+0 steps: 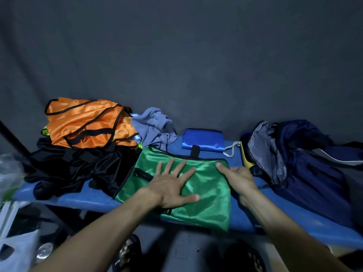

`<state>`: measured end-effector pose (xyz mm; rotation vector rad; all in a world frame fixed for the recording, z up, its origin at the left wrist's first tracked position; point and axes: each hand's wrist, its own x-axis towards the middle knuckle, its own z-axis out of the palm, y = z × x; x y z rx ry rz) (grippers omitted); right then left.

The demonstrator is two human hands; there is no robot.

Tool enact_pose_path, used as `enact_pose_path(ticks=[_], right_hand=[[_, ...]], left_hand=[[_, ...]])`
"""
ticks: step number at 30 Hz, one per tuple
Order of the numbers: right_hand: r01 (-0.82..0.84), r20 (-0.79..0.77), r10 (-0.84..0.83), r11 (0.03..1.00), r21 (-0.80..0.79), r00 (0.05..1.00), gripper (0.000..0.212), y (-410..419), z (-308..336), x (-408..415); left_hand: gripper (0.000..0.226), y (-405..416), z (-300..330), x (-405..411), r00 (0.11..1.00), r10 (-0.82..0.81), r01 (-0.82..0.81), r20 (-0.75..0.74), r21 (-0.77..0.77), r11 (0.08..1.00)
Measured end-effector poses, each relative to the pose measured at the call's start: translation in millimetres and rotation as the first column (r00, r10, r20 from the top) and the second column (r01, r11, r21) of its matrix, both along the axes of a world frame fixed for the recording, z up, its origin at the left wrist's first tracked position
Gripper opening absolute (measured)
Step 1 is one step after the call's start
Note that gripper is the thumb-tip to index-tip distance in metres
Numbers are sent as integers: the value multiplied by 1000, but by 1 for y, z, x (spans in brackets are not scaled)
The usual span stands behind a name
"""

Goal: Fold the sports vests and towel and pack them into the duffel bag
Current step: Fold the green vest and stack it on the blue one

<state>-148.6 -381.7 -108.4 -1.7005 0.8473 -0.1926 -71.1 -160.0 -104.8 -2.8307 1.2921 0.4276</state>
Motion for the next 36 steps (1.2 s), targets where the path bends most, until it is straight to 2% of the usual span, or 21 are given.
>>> enact_pose_path(ticks=[1,4,6,9,13,16,19,21,26,33,36], right_hand=[[-2,-7,3,1000,21,1000,56,4,2,-4],[-16,12,16,1000,5,1000,57,11,-1,-9],[2,40,-3,1000,6,999,54,15,-1,-10],[44,43,-44,999,-2,998,48,11,-4,-12],[0,-60,-13,977,-215,998,34,-7,0,-20],[-66,-129,33,964,-259,991,43,-9,6,-25],[-82,-108,59,970,-228,992,47,-5,3,-27],[-74,-60,65,984,-163,996,34,-5,-1,-27],[43,101,-52,995,85,994,10,-5,19,-28],[12,125,-36,982,190,992,16,-11,43,-31],[-28,134,1,979,200,991,24,-3,51,-28]], left_hand=[[96,4,-5,4,1000,20,-20,-6,30,999],[104,5,-9,6,999,20,-20,37,-13,1000],[101,0,-8,2,995,23,-17,100,-63,998],[94,-6,-13,-6,995,45,-42,86,-37,998],[93,-26,-15,-21,993,61,-55,97,-60,997],[92,-36,-15,-22,987,59,-43,150,-107,993],[93,-40,-21,-18,994,50,-41,99,-82,996],[93,-42,-23,-16,995,33,-27,96,-70,997],[91,-48,-20,-17,999,25,-21,30,-115,993],[88,-27,-17,4,992,24,-7,128,-129,992],[86,-13,-14,20,993,71,-56,95,-155,986]])
